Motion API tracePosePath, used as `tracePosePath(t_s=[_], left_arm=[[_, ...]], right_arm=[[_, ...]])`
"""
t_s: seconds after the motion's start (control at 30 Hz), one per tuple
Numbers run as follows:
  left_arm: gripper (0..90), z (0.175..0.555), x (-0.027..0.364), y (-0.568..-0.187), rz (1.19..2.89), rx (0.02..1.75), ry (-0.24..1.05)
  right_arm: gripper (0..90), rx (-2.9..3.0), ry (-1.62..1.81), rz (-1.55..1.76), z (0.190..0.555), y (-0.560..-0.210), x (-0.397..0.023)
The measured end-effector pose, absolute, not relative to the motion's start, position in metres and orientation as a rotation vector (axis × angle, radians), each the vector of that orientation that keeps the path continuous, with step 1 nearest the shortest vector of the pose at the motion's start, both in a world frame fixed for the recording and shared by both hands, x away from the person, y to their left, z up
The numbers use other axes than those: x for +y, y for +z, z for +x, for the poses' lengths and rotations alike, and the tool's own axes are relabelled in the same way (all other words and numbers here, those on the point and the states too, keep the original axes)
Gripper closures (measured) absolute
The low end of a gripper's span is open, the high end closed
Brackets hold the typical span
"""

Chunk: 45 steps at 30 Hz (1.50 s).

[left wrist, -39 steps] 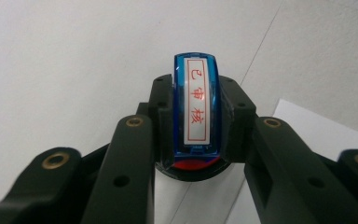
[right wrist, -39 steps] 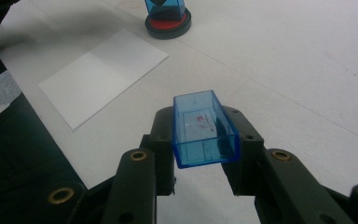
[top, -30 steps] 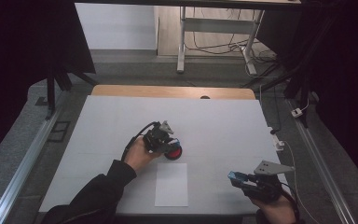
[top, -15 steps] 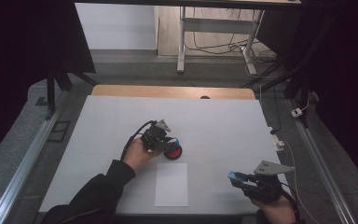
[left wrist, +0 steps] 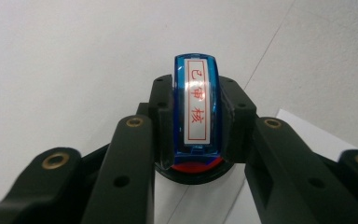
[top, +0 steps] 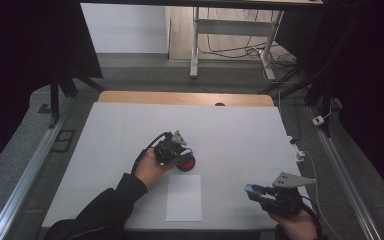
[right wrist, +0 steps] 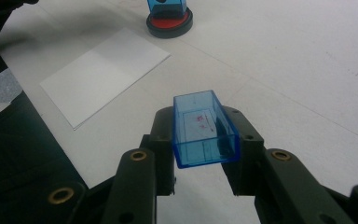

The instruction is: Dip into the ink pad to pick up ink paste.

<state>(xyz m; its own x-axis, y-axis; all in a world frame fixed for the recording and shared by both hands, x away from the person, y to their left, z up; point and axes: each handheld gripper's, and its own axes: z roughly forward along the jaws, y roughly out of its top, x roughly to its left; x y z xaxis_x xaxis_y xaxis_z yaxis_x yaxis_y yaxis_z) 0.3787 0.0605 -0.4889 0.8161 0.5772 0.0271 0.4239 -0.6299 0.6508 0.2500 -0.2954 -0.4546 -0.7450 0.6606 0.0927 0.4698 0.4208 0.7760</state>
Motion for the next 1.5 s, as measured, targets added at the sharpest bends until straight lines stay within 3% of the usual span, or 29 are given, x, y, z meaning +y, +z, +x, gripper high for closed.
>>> tracePosePath(t_s=[0.5, 1.5], left_arm=[[69.8, 0.376, 0.072, -0.465, 2.270, 0.707, 0.251], [69.9, 0.382, 0.064, -0.490, 2.335, 0.729, 0.186]], right_arm=[[67.6, 2.450, 1.217, 1.001, 0.249, -0.454, -0.296], [67.7, 2.454, 1.223, 0.995, 0.250, -0.455, -0.295]])
